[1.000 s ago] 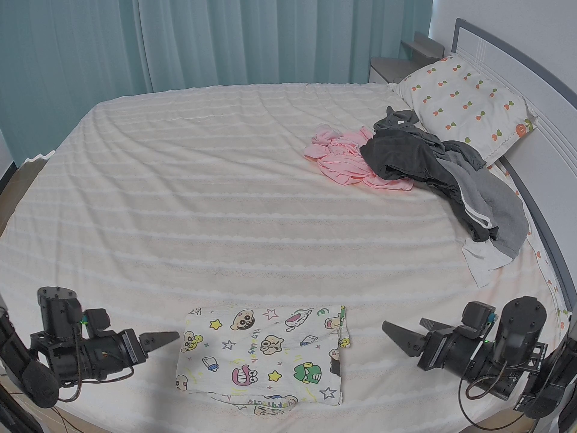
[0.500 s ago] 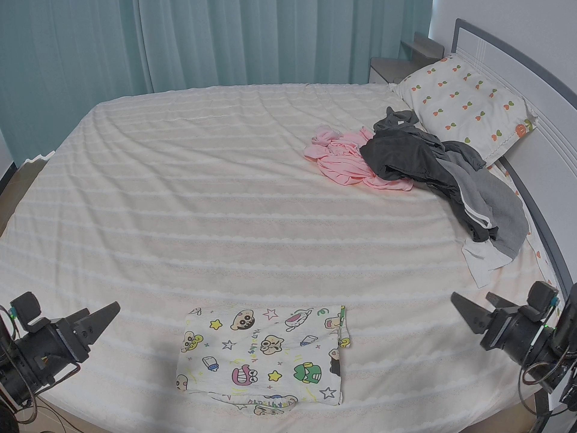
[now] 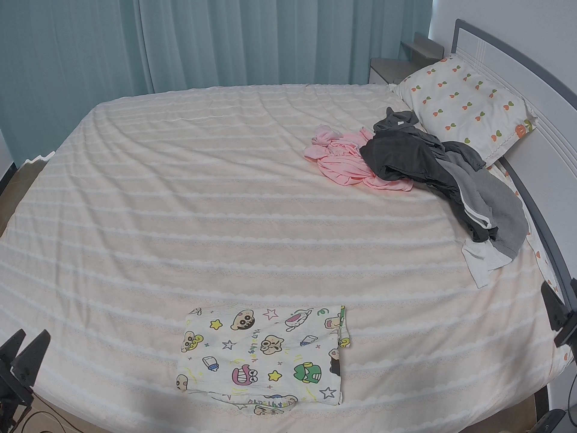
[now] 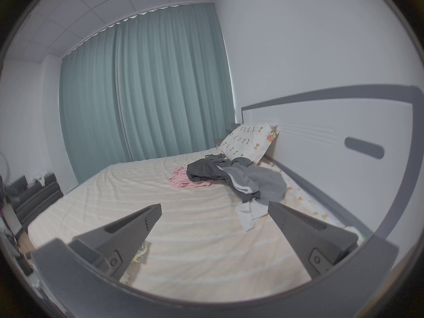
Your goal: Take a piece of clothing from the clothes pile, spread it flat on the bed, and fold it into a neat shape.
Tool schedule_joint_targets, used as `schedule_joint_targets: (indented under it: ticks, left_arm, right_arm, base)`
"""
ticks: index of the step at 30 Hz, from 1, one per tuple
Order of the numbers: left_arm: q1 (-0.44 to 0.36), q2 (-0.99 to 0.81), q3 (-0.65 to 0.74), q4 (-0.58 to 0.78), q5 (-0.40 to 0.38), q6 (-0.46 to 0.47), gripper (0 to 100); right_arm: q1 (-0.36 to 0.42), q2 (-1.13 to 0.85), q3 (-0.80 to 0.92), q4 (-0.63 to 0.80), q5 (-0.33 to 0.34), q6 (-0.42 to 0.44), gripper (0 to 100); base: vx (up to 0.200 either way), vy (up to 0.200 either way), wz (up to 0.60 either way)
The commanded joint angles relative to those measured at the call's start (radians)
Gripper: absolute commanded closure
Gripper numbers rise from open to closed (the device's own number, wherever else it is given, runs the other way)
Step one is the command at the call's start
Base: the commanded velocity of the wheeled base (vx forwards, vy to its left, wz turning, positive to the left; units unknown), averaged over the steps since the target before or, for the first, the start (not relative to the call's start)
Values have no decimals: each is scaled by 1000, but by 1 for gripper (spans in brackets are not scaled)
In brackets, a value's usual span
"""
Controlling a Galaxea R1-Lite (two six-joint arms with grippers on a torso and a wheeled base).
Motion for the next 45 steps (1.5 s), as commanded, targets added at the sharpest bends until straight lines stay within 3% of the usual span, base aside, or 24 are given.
schedule_joint_targets:
  ticks: [1,4,7,11,13,16,20,22,26,29,32,39,40,43,45]
  left_arm:
    - [64,-251,-82,128,-121,43,0]
    - [42,-231,-86,125,-183,45,0]
    - [25,-201,-72,121,-216,54,0]
    - [-24,-209,-36,113,-271,73,0]
    - [-96,-224,3,111,-288,83,0]
    - [-108,-263,45,113,-288,103,0]
    - [-108,-264,118,90,-263,154,0]
    - [-108,-264,191,30,-194,208,0]
    - [-108,-264,318,-154,-41,399,0]
    - [-108,-264,312,-148,85,424,0]
    - [-108,-264,312,-131,160,404,0]
    - [-65,-224,309,-128,186,373,0]
    - [-22,-224,309,-128,186,373,0]
    - [18,-229,310,-128,163,370,0]
    - [15,-298,310,-73,83,364,0]
  right_arm:
    - [-250,-520,-13,390,185,-175,0]
    - [-307,-600,-92,603,294,-175,0]
    - [-305,-630,-130,717,389,-176,0]
    - [-304,-630,-113,720,413,-175,0]
    - [-302,-632,-59,709,426,-190,0]
    - [-304,-632,0,643,426,-198,0]
    - [-302,-632,17,602,426,-185,0]
    - [-304,-632,17,605,426,-184,0]
    - [-302,-632,17,605,423,-182,0]
    - [-304,-632,17,605,418,-195,0]
    - [-304,-630,17,605,398,-219,0]
    - [-304,-630,17,608,401,-216,0]
    - [-304,-630,17,608,393,-215,0]
    - [-304,-630,17,607,401,-212,0]
    - [-304,-630,17,607,404,-213,0]
  base:
    - [0,0,0]
    - [0,0,0]
    - [0,0,0]
    - [0,0,0]
    - [0,0,0]
    - [0,0,0]
    - [0,0,0]
    - [0,0,0]
    - [0,0,0]
    - [0,0,0]
    - [0,0,0]
    - [0,0,0]
    - [0,0,0]
    - [0,0,0]
    - [0,0,0]
